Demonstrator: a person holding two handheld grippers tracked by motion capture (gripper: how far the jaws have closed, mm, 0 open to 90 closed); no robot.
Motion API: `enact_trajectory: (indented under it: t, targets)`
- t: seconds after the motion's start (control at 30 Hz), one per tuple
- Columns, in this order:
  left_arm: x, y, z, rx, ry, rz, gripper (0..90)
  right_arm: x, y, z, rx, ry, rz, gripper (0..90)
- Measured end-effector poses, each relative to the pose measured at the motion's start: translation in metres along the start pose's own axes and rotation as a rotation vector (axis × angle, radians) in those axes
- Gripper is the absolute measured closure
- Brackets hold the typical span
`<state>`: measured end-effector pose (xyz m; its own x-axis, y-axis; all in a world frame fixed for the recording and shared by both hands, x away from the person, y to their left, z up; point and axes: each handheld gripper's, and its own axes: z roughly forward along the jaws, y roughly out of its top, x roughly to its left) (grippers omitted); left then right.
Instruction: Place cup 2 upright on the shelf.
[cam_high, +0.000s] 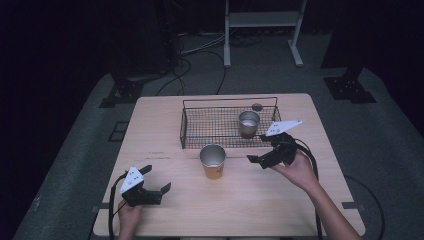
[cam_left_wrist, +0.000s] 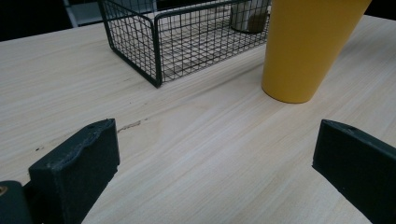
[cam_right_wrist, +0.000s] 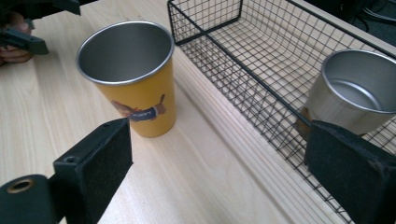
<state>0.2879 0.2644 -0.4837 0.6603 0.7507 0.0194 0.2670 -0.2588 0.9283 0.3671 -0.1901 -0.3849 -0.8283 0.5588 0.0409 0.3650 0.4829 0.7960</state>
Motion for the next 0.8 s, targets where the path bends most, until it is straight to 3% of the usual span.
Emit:
enact_trajectory:
  t: [0.8]
  targets:
    - [0.0,0.0,-0.001,0.005,0.0,0.006,0.0,0.03,-0.008,0.011,0.004,0.061,-0.034,7.0]
